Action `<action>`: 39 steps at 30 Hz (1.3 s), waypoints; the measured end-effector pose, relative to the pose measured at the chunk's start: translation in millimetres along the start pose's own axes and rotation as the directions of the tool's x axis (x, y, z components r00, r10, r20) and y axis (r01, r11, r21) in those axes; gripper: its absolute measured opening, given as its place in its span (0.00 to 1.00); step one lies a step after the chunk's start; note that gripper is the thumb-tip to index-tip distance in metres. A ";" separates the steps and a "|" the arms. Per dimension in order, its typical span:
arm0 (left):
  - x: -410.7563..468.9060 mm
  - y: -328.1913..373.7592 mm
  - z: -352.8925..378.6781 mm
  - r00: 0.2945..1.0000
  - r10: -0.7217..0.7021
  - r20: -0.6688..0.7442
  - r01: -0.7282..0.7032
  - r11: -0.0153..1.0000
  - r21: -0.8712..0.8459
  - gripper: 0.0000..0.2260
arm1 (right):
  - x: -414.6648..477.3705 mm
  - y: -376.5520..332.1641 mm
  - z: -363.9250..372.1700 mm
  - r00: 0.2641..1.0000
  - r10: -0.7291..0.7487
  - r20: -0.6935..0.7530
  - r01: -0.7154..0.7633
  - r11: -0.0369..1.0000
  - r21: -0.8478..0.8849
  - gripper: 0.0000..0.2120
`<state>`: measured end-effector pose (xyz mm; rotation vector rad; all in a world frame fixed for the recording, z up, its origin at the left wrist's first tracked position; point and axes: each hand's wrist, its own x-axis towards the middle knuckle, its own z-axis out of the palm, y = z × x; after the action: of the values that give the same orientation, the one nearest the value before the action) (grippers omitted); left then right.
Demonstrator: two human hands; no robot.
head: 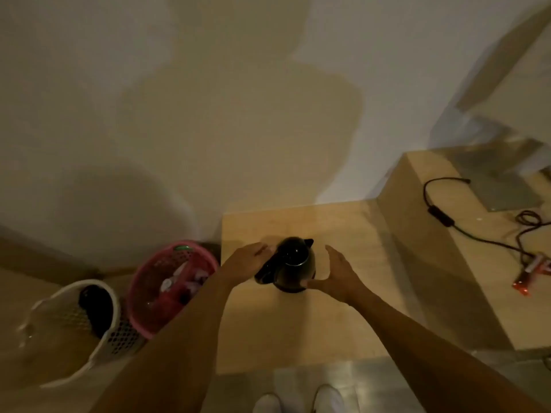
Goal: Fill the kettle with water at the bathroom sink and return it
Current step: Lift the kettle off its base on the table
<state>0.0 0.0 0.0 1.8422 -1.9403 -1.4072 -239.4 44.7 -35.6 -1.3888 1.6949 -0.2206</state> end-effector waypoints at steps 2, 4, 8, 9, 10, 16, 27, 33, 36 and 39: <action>18.9 -12.4 6.1 1.000 -0.003 -0.020 0.002 0.998 -0.055 0.20 | 23.5 9.9 16.8 0.999 -0.029 -0.029 0.028 1.000 -0.011 0.66; 30.6 -24.1 12.0 1.000 -0.026 -0.010 0.025 0.995 -0.101 0.22 | 43.0 21.5 35.4 0.999 -0.014 -0.047 0.014 1.000 -0.008 0.68; 50.0 -43.3 29.1 0.999 -0.035 0.001 0.035 0.982 -0.187 0.19 | 82.0 44.2 68.7 0.993 -0.033 -0.115 0.044 0.995 0.092 0.62; 53.5 -45.9 32.3 1.000 -0.021 -0.021 0.016 0.978 -0.207 0.19 | 87.9 45.4 73.6 0.990 -0.053 -0.133 0.074 0.985 0.157 0.58; 56.2 -47.1 34.9 0.999 -0.012 -0.039 0.003 0.973 -0.230 0.19 | 86.4 38.1 74.0 0.985 -0.061 -0.159 0.093 0.975 0.203 0.54; 60.4 -55.2 53.8 0.998 -0.052 -0.034 0.035 0.922 -0.385 0.28 | 78.2 22.2 78.4 0.949 -0.119 -0.291 0.206 0.934 0.291 0.42; 53.0 -21.8 50.5 0.968 -0.081 -0.240 -0.077 0.809 -0.583 0.22 | 52.0 -12.4 55.2 0.923 -0.153 -0.354 0.276 0.902 0.331 0.42; 14.4 63.8 -15.7 0.975 0.069 -0.210 -0.191 0.746 -0.638 0.22 | 1.4 -63.6 -5.8 0.817 -0.204 -0.539 0.393 0.882 0.261 0.47; -12.2 123.4 -50.7 0.965 0.186 -0.183 -0.260 0.757 -0.600 0.21 | -38.3 -96.0 -49.2 0.710 -0.227 -0.667 0.455 0.870 0.188 0.49; -43.6 190.6 -76.1 0.940 0.319 -0.121 -0.327 0.741 -0.586 0.22 | -86.2 -123.9 -103.7 0.587 -0.239 -0.774 0.462 0.883 0.077 0.44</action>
<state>-78.2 -36.2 191.2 1.1526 -1.4539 -1.6239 -232.3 34.6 147.1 -1.5103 1.8820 -1.3933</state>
